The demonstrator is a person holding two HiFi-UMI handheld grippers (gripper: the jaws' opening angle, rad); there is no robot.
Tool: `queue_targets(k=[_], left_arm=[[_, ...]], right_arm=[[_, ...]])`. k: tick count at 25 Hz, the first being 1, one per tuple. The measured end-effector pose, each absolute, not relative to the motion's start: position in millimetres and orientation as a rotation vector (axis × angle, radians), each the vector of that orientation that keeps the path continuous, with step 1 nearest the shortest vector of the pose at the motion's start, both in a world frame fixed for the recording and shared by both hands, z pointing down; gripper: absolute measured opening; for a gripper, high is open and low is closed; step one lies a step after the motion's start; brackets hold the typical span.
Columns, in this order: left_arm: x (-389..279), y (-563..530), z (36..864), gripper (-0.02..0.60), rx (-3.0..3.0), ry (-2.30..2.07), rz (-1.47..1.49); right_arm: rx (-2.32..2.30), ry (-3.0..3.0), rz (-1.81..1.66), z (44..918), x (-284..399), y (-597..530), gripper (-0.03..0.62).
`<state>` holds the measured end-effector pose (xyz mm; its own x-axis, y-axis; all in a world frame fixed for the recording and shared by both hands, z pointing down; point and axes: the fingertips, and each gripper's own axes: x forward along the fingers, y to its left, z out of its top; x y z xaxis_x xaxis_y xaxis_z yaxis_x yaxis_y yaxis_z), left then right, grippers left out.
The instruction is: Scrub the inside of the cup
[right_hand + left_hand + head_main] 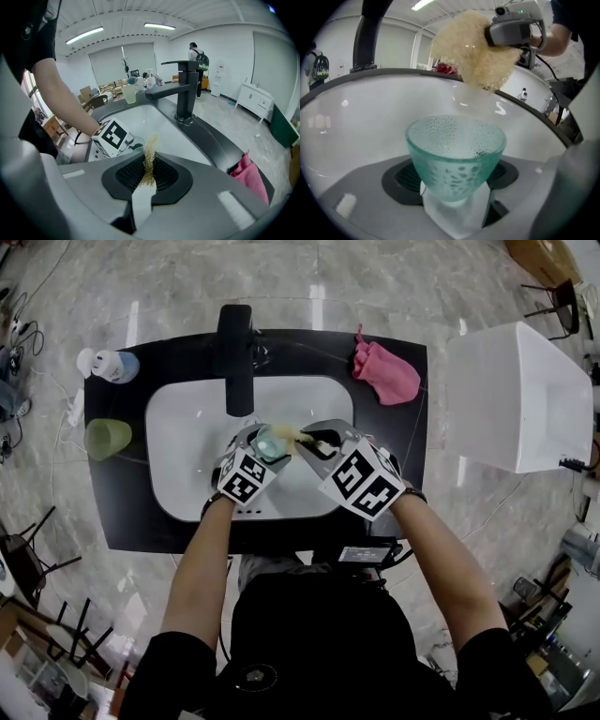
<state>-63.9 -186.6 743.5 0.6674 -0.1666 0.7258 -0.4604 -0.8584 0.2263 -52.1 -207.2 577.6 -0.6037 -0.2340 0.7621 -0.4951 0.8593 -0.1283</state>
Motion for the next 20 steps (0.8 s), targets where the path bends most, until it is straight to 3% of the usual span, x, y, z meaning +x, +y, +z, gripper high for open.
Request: queue_targets(k=[20], left_arm=[[-79.1,-187.6,749.5,0.374,2.388,-0.541,1.023]], right_arm=[[0.547,-2.237,0.459,574.6,-49.0,-207.6,0.043]])
